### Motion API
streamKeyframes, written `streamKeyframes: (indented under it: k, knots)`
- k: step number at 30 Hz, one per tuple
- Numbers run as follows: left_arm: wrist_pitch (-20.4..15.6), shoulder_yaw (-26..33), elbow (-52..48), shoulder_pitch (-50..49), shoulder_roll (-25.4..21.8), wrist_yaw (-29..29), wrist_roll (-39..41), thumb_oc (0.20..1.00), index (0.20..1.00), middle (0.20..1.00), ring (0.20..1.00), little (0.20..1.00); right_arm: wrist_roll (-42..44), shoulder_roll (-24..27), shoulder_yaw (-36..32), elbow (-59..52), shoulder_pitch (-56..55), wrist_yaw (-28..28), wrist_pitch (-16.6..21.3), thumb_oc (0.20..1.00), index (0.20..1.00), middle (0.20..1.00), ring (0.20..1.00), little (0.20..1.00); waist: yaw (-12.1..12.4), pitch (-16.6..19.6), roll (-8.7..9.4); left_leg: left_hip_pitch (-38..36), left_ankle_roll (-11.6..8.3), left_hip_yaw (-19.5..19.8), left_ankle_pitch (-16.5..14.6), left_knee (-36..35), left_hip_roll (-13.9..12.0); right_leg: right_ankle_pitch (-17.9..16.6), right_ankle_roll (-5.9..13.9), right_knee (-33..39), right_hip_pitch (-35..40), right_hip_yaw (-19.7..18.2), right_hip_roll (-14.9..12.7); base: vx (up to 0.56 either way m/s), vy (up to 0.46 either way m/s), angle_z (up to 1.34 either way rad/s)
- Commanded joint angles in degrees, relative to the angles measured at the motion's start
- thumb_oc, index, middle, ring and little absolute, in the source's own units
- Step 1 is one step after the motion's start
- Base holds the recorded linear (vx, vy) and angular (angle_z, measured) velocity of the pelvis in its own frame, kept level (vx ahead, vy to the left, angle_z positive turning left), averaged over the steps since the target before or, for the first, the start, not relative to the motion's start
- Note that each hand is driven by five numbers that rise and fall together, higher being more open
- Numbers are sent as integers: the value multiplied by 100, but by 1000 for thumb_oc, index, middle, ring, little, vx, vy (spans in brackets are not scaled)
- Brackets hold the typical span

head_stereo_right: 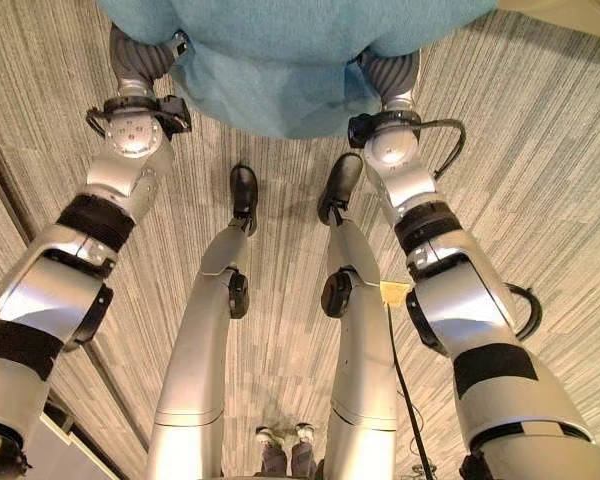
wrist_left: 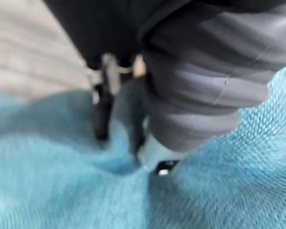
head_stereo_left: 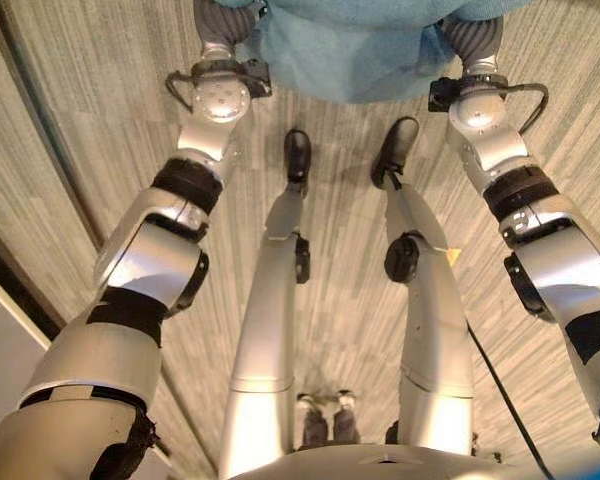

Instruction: Pick up all the scattered cushions and arrange them neatly on the sofa.

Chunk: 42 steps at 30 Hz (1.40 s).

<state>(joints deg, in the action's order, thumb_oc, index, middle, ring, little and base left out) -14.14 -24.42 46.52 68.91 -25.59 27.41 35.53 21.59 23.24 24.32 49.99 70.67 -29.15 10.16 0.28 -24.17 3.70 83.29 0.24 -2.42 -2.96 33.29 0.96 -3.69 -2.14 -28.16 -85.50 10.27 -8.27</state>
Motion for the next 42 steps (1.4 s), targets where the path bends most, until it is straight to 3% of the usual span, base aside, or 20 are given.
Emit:
streamKeyframes:
  k: [1, 12, 14, 19, 21, 23, 24, 25, 27, 29, 30, 32, 34, 35, 37, 38, 39, 40, 42]
  knots:
    - [-755, 105, -949, -353, 521, -356, -145, 200, 200, 200, 200, 200, -226, -573, -55, -930, -35, 97, 716, 200, 200, 200, 200, 200, -236, 609, -300, -783, -113, 572, -171, -536, 117, 890, 728, -220, 1077, 229, 157, -58, -27, 5]
    - [-769, 372, -2401, -2726, 931, -772, -830, 200, 200, 200, 200, 200, -1088, -513, -829, -2944, -2686, 370, 845, 200, 200, 200, 200, 200, -241, 724, -265, -3556, -441, 670, 5, -1875, 57, 811, 733, 1047, 3755, 631, 112, 14, -86, 6]
    - [-765, 370, -2528, -2939, 970, -816, -847, 200, 200, 200, 200, 200, -1104, -550, -852, -3078, -2938, 442, 830, 200, 200, 200, 200, 200, -241, 758, -256, -3793, -449, 676, 4, -1950, 25, 822, 728, 1099, 3981, 652, 111, 49, -52, 7]
    - [-748, 491, -3070, -4063, 1293, -1145, -428, 200, 200, 200, 200, 200, -991, -803, -1000, -3500, -4382, 762, 805, 200, 200, 200, 200, 200, -256, 905, -164, -5200, -563, 703, 43, -2318, -116, 872, 698, 1620, 5543, 791, 200, 106, -102, 3]
    - [-761, 558, -3281, -4580, 1259, -1271, -370, 200, 200, 200, 200, 200, -994, -758, -1150, -3670, -5115, 914, 795, 200, 200, 200, 200, 200, -247, 962, -67, -5620, -714, 673, 379, -2123, -201, 836, 568, 1961, 6401, 895, 297, 203, -110, 11]
    - [-759, 556, -3354, -4724, 1251, -1313, -309, 200, 200, 200, 200, 200, -969, -706, -1193, -3739, -5274, 979, 809, 200, 200, 200, 200, 200, -237, 1006, -30, -5741, -731, 663, 444, -2000, -233, 853, 543, 2076, 6687, 883, 348, 171, -53, 33]
    - [-760, 591, -3411, -4893, 1220, -1345, -322, 200, 200, 200, 200, 200, -965, -672, -1238, -3788, -5401, 1030, 803, 200, 200, 200, 200, 200, -232, 1056, 4, -5839, -721, 657, 464, -1897, -256, 879, 535, 2158, 6908, 876, 383, 198, 21, 34]
    - [-706, 624, -3582, -5211, 1132, -1408, -340, 200, 200, 200, 200, 200, -927, -638, -1302, -3899, -5686, 1143, 798, 200, 200, 200, 200, 200, -191, 1132, 69, -5946, -602, 674, 316, -1724, -124, 904, 534, 2228, 7247, 768, 379, 288, 24, 22]
    - [-662, 700, -3571, -5499, 1081, -1473, -404, 200, 200, 200, 200, 200, -922, -634, -1391, -3880, -5881, 1224, 781, 200, 200, 200, 200, 200, -158, 1289, 92, -6132, -493, 640, 105, -2030, 36, 954, 562, 2342, 7556, 691, 401, 316, 38, -9]
    - [-616, 704, -3573, -5603, 1058, -1485, -441, 200, 200, 200, 200, 200, -900, -624, -1432, -3879, -5956, 1258, 771, 200, 200, 200, 200, 200, -134, 1377, 96, -6171, -481, 555, 180, -2232, 100, 974, 584, 2434, 7763, 618, 434, 255, 65, -13]
    - [-535, 738, -3582, -5743, 989, -1491, -543, 200, 200, 200, 200, 200, -914, -627, -1476, -3854, -6004, 1252, 731, 200, 200, 200, 200, 200, 7, 1477, 97, -5924, -478, 437, 429, -2376, 223, 1018, 593, 2540, 8111, 469, 578, 252, 80, -9]
    - [-473, 788, -3625, -5857, 936, -1469, -657, 200, 200, 200, 200, 200, -928, -681, -1488, -3830, -5977, 1195, 721, 200, 200, 200, 200, 200, 281, 1475, 158, -5790, -487, 538, 520, -2369, 401, 1084, 613, 2549, 8486, 180, 713, 299, 106, -34]
    - [-408, 874, -3733, -6213, 833, -1613, -715, 200, 200, 200, 200, 200, -1002, -740, -1498, -3930, -6134, 1318, 667, 200, 200, 200, 200, 200, 377, 1697, 211, -6409, -308, 764, 429, -2571, 421, 1112, 713, 2374, 8810, -49, 721, 390, 159, -83]
    - [-407, 873, -3734, -6213, 833, -1613, -715, 200, 200, 200, 200, 200, -1003, -740, -1499, -3931, -6135, 1318, 666, 200, 200, 200, 200, 200, 378, 1704, 205, -6403, -308, 766, 448, -2586, 415, 1098, 712, 2380, 8800, -49, 727, 362, 153, -96]
    - [-351, 929, -3796, -6376, 722, -1684, -762, 200, 200, 200, 200, 200, -1080, -784, -1474, -3942, -6162, 1411, 621, 200, 200, 200, 200, 200, 444, 1754, 289, -6705, -187, 665, 296, -2516, 384, 945, 901, 1957, 8804, -201, 631, 239, 141, -90]
    - [-324, 953, -3832, -6472, 618, -1691, -763, 200, 200, 200, 200, 200, -1150, -828, -1417, -3966, -6068, 1453, 588, 200, 200, 200, 200, 200, 523, 1704, 294, -6962, -46, 535, 145, -2431, 302, 477, 1199, 1122, 8541, -223, 504, 177, 134, -86]
    - [-324, 953, -3832, -6469, 619, -1691, -763, 200, 200, 200, 200, 200, -1150, -827, -1418, -3966, -6067, 1453, 588, 200, 200, 200, 200, 200, 527, 1716, 288, -6948, -48, 533, 161, -2442, 293, 459, 1197, 1132, 8523, -227, 513, 135, 130, -99]
    - [-309, 944, -3856, -6478, 564, -1683, -780, 200, 200, 200, 200, 200, -1198, -836, -1366, -3961, -6007, 1481, 574, 200, 200, 200, 200, 200, 514, 1672, 238, -7043, 24, 517, 121, -2425, 222, 287, 1283, 690, 8344, -236, 490, 67, 93, -117]
    - [-286, 894, -3872, -6451, 517, -1661, -858, 200, 200, 200, 200, 200, -1234, -872, -1336, -3993, -5938, 1480, 580, 200, 200, 200, 200, 200, 507, 1595, 77, -7182, 144, 468, 7, -2368, 87, 262, 1321, -16, 7968, -64, 420, 111, 126, -59]
